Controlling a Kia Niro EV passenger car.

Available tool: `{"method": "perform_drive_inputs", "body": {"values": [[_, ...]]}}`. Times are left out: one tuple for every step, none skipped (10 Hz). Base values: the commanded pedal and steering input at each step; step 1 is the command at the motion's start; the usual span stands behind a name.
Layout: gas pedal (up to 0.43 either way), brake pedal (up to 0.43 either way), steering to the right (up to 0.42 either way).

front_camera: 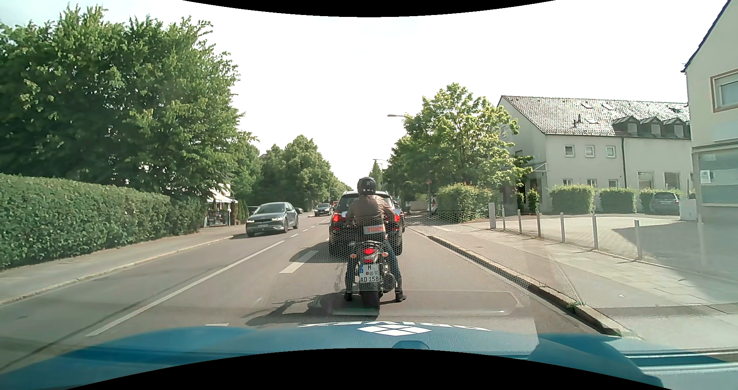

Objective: Follow the waypoints while adhering to traffic rules and regulations

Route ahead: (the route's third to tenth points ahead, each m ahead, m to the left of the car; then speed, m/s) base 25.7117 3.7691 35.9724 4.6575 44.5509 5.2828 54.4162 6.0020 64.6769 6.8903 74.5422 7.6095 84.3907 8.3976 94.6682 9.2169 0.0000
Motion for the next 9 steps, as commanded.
{"method": "perform_drive_inputs", "body": {"values": [[0.000, 0.311, -0.021], [0.000, 0.311, -0.021], [0.000, 0.311, -0.021], [0.000, 0.311, -0.021], [0.000, 0.311, -0.021], [0.000, 0.311, -0.021], [0.000, 0.311, -0.021], [0.000, 0.311, -0.021], [0.000, 0.311, -0.021]]}}
